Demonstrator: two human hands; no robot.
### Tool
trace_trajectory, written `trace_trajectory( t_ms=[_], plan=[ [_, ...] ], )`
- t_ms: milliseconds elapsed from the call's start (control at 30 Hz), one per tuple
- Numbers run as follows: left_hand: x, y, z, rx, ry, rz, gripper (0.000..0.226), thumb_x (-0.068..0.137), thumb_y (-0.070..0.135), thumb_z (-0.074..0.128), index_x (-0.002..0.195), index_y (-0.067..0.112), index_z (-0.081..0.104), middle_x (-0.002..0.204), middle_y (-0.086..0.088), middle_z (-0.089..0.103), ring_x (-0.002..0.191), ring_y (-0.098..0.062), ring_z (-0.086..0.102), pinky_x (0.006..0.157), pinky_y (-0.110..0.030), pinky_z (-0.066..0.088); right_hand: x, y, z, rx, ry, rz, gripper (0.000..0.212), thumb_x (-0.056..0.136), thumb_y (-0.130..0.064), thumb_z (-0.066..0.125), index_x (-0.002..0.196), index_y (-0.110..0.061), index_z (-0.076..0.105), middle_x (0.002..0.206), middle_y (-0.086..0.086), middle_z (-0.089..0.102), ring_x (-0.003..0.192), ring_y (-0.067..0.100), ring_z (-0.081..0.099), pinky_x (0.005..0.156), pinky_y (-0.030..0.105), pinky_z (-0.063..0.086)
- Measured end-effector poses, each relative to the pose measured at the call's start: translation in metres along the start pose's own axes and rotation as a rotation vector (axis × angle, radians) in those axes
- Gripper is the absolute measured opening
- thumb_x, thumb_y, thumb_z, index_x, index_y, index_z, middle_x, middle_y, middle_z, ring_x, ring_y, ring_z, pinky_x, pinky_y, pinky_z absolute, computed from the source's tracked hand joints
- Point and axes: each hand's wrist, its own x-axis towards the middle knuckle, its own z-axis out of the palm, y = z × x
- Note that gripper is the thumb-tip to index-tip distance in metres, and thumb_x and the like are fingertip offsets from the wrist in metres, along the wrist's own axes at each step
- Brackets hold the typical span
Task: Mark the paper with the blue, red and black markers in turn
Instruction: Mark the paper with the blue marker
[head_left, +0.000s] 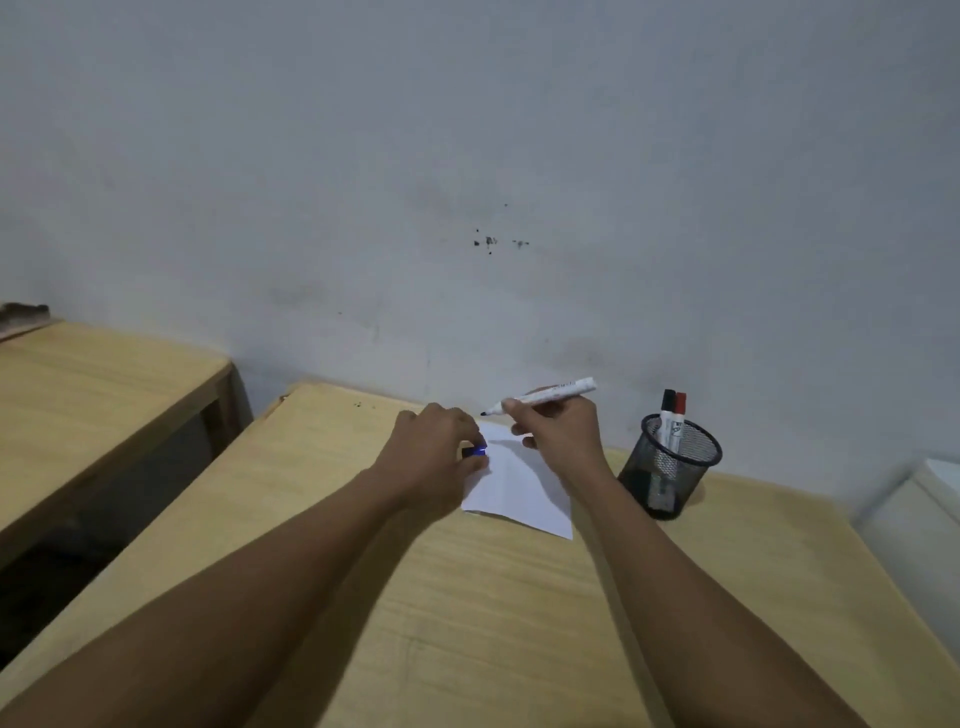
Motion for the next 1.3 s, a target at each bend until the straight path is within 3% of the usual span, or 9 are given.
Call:
trace_trajectory(
  t_ms=[67,133,200,333,433,533,733,1067,1300],
  plan=[
    [0.000,-0.002,0.013,0.021,-0.026,-0.006,0.025,0.088,0.049,0.056,0.096,0.032,0.073,0.116,0.015,0.070,0.112,-0.017,0.055,0.096,-0.047,0.037,0.007,0.008,0.006,-0.066,-0.012,-0.023,0.024,0.084,-0.022,0.083,0.089,-0.005,0.066,0.080,0.014,0.074,0.063,0.013,0.069,0.056,0.022,0.052],
    [0.001,-0.005,0.020,0.040,-0.083,-0.011,0.022,0.089,0.050,0.054,0.090,0.033,0.067,0.101,0.014,0.070,0.110,-0.020,0.056,0.098,-0.053,0.037,0.012,0.015,0.009,-0.072,-0.023,-0.005,0.022,0.087,-0.017,0.079,0.090,-0.002,0.063,0.079,0.021,0.070,0.058,0.010,0.065,0.052,0.018,0.050],
    [0.000,-0.007,0.025,0.001,-0.088,-0.029,0.018,0.090,0.049,0.052,0.089,0.033,0.061,0.090,0.015,0.065,0.109,-0.021,0.054,0.099,-0.058,0.035,0.017,0.019,0.010,-0.020,-0.034,0.021,0.016,0.090,-0.009,0.075,0.097,0.004,0.067,0.076,0.012,0.069,0.053,0.004,0.063,0.051,0.014,0.048],
    [-0.002,-0.011,0.031,-0.009,-0.069,-0.034,0.020,0.093,0.047,0.051,0.100,0.034,0.064,0.104,0.014,0.069,0.120,-0.016,0.048,0.105,-0.068,0.026,0.034,0.028,0.013,-0.010,-0.093,0.047,0.011,0.084,-0.009,0.079,0.092,-0.002,0.076,0.077,0.003,0.073,0.063,0.006,0.066,0.058,0.021,0.052],
    [0.000,-0.012,0.031,-0.033,-0.060,-0.047,0.025,0.092,0.048,0.054,0.105,0.031,0.067,0.107,0.011,0.070,0.124,-0.017,0.047,0.108,-0.068,0.023,0.045,0.042,0.017,-0.051,-0.113,0.059,0.010,0.080,-0.016,0.081,0.088,-0.011,0.077,0.079,0.004,0.075,0.071,0.017,0.068,0.065,0.034,0.055],
    [0.002,-0.013,0.031,-0.011,-0.056,-0.046,0.030,0.092,0.049,0.055,0.113,0.031,0.067,0.114,0.007,0.070,0.128,-0.019,0.046,0.110,-0.070,0.021,0.048,0.052,0.017,-0.190,-0.082,-0.017,0.009,0.085,-0.021,0.078,0.089,-0.013,0.077,0.080,0.000,0.075,0.068,0.009,0.067,0.060,0.026,0.054],
    [0.002,-0.013,0.030,-0.029,-0.075,-0.057,0.035,0.092,0.050,0.057,0.120,0.031,0.066,0.116,0.002,0.070,0.131,-0.021,0.044,0.108,-0.072,0.020,0.045,0.055,0.017,-0.246,-0.088,-0.076,0.011,0.087,-0.019,0.077,0.091,-0.009,0.076,0.080,0.001,0.073,0.061,-0.002,0.063,0.055,0.016,0.052],
    [0.003,-0.013,0.030,-0.035,-0.063,-0.062,0.038,0.091,0.051,0.059,0.120,0.028,0.068,0.118,-0.002,0.071,0.132,-0.024,0.043,0.106,-0.071,0.024,0.048,0.056,0.018,-0.221,-0.074,-0.050,0.019,0.091,-0.024,0.075,0.100,-0.008,0.076,0.091,0.003,0.074,0.076,0.003,0.067,0.060,0.013,0.052],
    [0.006,-0.016,0.033,-0.023,-0.064,-0.056,0.039,0.090,0.054,0.058,0.121,0.032,0.068,0.127,0.003,0.069,0.130,-0.023,0.045,0.105,-0.071,0.026,0.047,0.056,0.020,-0.253,-0.101,-0.062,0.020,0.090,-0.026,0.075,0.099,-0.008,0.077,0.092,0.008,0.075,0.074,0.004,0.068,0.060,0.014,0.054]
  ],
)
